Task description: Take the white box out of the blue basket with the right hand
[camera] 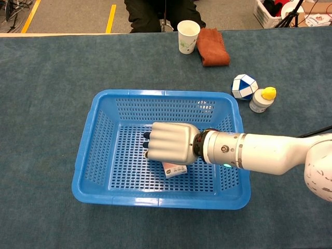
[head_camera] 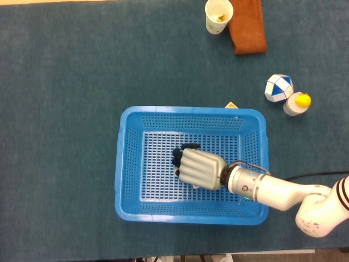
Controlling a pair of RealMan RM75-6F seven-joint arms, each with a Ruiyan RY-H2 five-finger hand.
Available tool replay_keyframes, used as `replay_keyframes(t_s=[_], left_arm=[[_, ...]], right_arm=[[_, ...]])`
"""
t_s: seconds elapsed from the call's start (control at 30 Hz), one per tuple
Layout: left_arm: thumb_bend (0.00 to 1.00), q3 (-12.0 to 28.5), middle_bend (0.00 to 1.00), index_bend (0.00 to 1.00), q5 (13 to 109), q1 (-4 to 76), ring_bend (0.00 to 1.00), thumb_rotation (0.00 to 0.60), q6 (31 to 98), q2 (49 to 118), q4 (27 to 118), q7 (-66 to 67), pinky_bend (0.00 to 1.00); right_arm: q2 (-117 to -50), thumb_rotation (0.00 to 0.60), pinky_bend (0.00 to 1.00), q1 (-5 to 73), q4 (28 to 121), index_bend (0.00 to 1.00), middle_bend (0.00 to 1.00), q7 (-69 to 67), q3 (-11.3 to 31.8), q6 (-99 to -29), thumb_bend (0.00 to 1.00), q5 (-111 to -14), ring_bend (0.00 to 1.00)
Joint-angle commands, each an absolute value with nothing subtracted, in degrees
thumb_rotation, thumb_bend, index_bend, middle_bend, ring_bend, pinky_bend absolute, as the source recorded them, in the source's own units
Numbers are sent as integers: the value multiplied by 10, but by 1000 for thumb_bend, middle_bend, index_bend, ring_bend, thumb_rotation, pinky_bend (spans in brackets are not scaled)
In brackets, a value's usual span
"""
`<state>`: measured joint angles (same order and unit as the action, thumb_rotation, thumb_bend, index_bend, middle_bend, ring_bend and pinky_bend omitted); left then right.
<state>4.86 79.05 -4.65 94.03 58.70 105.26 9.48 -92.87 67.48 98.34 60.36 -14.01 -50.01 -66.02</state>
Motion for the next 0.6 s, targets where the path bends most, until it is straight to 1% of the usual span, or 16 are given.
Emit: replay_keyframes(t_s=[0.03,0.2,0.33,0.43,0.5,0.6], left_arm=[[248,49,341,309,789,-46,233,600,940,587,1051,93,203],[248,50,341,309,788,-45,233,600,938,589,1047,88,202],[248,50,341,309,787,-45,233,600,938,589,1044,85,201],[248,50,341,309,786,-46,233,600,937,589,1043,81,201],[248,50,340,309,786,-45,233,600,937,589,1042,81,201],[248,50,340,309,786,-44,233,600,935,588,1042,77,200]], right_arm=[[-932,600,491,670,979,378,335,606,-139,-497,50,-670,242],[-936,600,491,660,969,378,335,607,-134,-496,62,-688,242],[-940,600,491,653,963,398,334,611,-131,-492,76,-697,242],[-942,600,491,647,959,435,338,611,-129,-490,86,-705,244],[-943,600,492,644,956,460,344,612,-127,-490,111,-709,249],[-944,600,499,637,953,523,363,607,-123,-490,164,-719,268]])
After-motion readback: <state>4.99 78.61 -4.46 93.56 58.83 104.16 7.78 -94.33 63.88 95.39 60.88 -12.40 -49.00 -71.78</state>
